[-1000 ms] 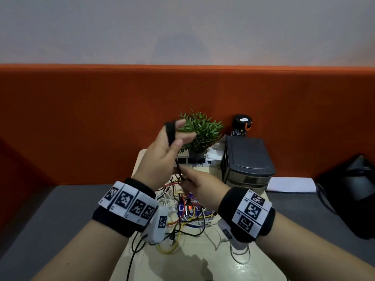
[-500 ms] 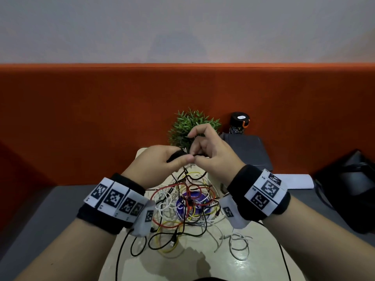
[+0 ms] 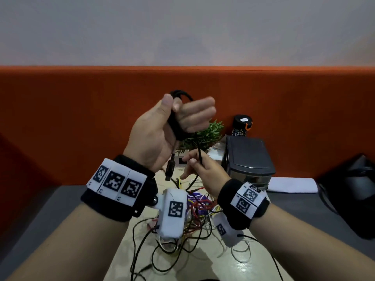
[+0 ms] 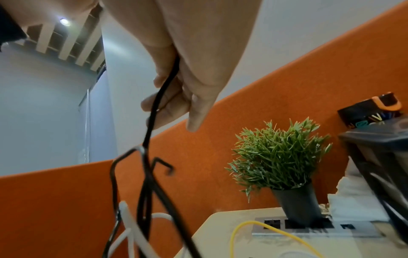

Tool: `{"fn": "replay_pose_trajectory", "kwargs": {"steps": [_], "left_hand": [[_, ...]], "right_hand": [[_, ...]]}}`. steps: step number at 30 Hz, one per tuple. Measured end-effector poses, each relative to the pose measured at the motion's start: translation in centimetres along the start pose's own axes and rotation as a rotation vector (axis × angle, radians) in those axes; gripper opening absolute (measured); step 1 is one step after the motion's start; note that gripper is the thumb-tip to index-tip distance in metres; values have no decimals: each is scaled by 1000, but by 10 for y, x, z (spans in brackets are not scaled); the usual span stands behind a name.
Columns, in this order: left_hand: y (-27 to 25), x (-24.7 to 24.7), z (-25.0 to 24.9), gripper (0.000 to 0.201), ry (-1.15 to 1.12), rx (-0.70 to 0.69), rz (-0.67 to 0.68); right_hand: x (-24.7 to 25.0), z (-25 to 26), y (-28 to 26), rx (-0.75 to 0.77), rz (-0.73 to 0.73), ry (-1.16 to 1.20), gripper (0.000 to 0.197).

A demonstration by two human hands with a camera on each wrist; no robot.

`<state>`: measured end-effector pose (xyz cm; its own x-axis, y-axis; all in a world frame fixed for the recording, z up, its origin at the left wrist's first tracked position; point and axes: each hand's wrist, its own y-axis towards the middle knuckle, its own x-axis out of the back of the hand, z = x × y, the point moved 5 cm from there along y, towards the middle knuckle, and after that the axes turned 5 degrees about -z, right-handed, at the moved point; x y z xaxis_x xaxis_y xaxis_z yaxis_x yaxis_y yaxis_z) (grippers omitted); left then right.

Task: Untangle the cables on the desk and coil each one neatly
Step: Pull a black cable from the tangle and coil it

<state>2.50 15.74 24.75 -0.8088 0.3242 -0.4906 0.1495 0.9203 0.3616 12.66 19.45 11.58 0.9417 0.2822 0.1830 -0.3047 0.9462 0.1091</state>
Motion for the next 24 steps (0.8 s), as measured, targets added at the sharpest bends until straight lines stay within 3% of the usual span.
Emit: {"fn": "replay_pose_trajectory", "kwargs": {"steps": [4, 8, 11, 13, 16, 18, 21, 24], "left_hand": [[9, 6, -13, 34, -47, -92, -67], [20, 18, -23, 31, -25, -179, -141], [21, 24, -19, 26, 206, -221, -182], [20, 29, -12, 32, 477, -225, -172], [18, 33, 0, 37, 1007, -245, -96], [14, 34, 10, 34, 1187, -197, -47], [7, 38, 27, 34, 1280, -124, -7], [-1, 34, 37, 43, 1021, -10, 35]], "right_hand": [[3, 3, -2, -18, 6, 163, 19], [-7, 14, -13, 31, 139, 38, 31], [-12, 26, -26, 100, 227, -156, 38], [-11, 35, -32, 133, 246, -227, 32], [-5, 53, -38, 233, 214, -265, 22], [2, 68, -40, 337, 166, -228, 17], [22, 87, -37, 443, 53, -127, 19], [38, 96, -31, 465, -64, -55, 22]]}}
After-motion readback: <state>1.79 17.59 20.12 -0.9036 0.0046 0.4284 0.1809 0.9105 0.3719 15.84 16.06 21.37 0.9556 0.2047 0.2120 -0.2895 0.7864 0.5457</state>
